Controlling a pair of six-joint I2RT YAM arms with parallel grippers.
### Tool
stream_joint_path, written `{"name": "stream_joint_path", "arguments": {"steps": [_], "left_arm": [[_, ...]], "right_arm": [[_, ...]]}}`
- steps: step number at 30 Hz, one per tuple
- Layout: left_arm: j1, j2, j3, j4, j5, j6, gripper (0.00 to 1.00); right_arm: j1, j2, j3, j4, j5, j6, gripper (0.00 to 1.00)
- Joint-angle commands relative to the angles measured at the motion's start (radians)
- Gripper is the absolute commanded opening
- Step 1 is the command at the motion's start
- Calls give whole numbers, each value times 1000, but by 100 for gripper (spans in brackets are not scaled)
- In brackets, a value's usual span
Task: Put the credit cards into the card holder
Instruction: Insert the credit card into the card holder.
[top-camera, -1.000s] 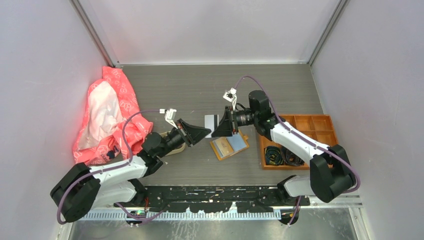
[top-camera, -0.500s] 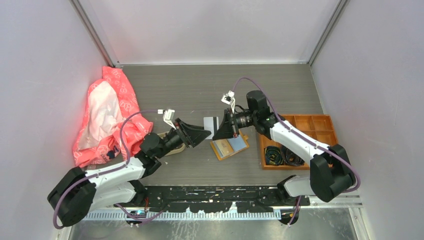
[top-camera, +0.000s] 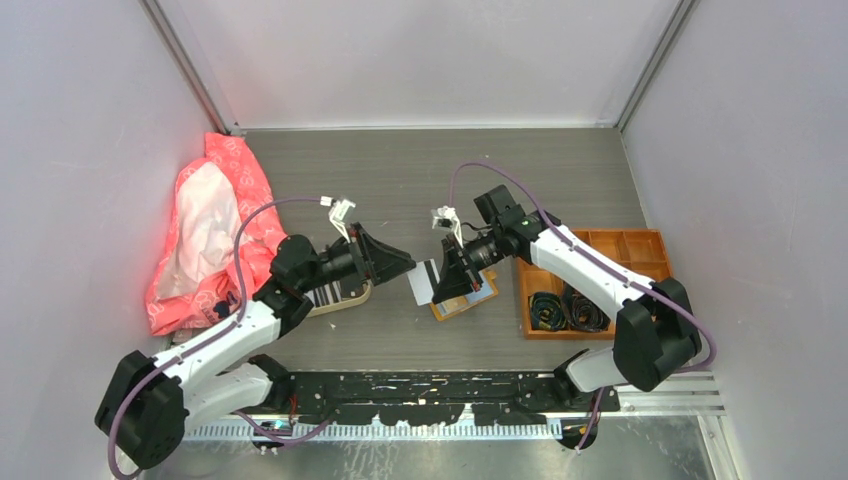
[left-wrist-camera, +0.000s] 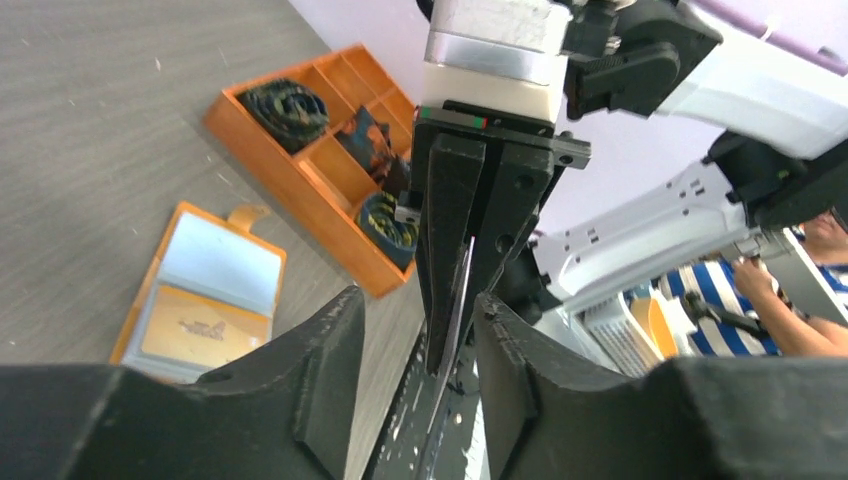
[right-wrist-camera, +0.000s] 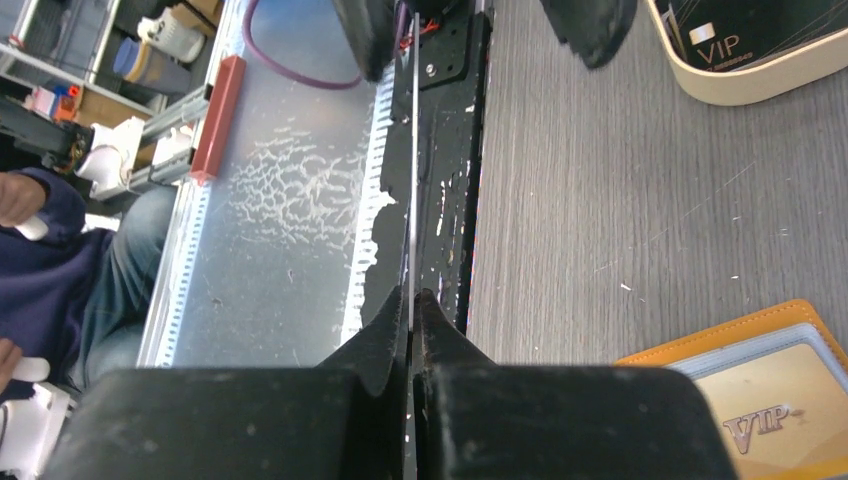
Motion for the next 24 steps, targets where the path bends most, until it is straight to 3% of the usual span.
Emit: {"name": "stream_joint_path", "arguments": {"steps": [1, 13, 17, 19, 22, 24], "left_arm": [[4, 34, 57, -17, 141, 20, 43], [1, 75, 50, 27, 191, 5, 38], [-12, 103, 58, 45, 193, 0, 33], [-22, 116, 64, 52, 194, 0, 27], [-27, 131, 67, 67, 199, -5, 2], [-28, 132, 58, 91, 189, -15, 0]], "right_arm": [[12, 9, 56, -111, 13, -132, 1], [13, 21, 64, -121, 12, -140, 1], [13, 26, 64, -121, 13, -139, 1], [13, 28, 64, -121, 14, -137, 1], [14, 31, 63, -119, 16, -136, 1], [15, 34, 64, -118, 25, -135, 2]]}}
